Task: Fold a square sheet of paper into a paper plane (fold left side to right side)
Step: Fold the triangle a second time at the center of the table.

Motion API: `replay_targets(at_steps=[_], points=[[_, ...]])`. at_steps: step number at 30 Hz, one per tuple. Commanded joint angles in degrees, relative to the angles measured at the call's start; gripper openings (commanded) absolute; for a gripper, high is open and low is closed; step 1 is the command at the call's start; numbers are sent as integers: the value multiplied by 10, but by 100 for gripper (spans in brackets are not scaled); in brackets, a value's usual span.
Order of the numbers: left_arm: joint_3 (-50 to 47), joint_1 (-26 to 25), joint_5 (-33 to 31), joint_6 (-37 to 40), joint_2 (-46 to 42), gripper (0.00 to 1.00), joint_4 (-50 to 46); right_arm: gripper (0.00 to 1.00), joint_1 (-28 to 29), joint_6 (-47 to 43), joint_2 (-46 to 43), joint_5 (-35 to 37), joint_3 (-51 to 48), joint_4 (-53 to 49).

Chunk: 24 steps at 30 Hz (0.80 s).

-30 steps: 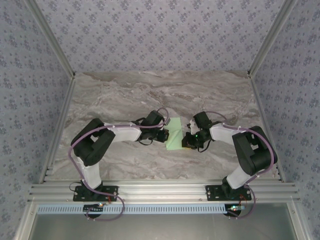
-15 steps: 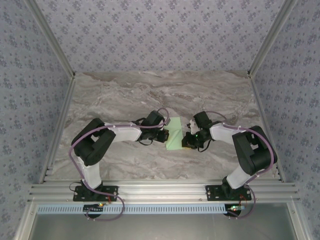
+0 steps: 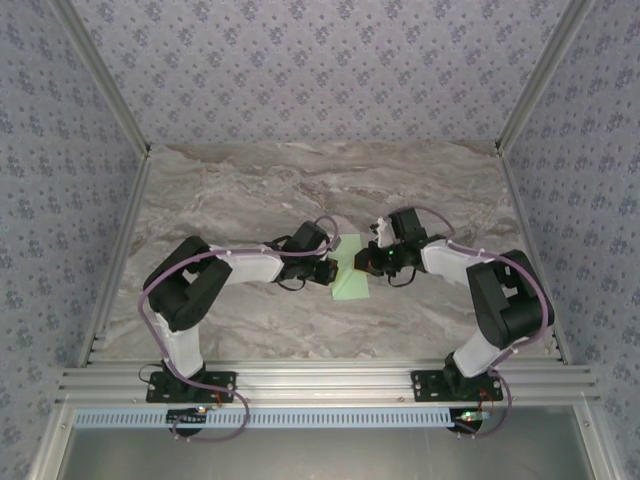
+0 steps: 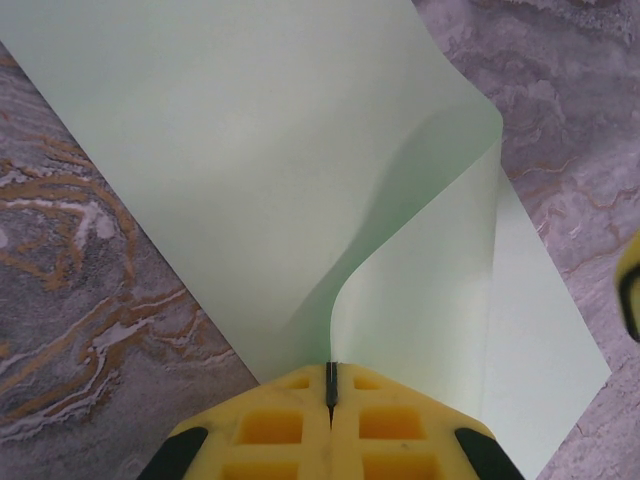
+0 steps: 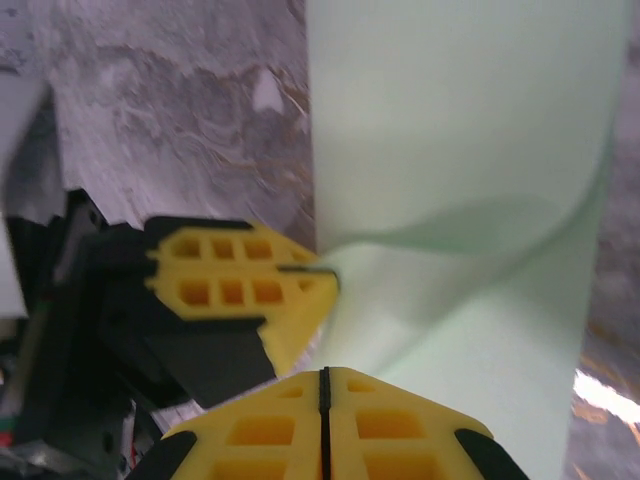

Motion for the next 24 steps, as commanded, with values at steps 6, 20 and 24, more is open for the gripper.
replay_targets(at_steps=[6,20,24], points=[[9,-1,-3,12,10,3,-13,6,24,14,63,-4,47,24],[12,-3,-6,14,11,3,-18,6,28,-25,100,41,46,-12],[12,-2,-6,14,10,3,-20,6,27,-37,100,57,43,-26]])
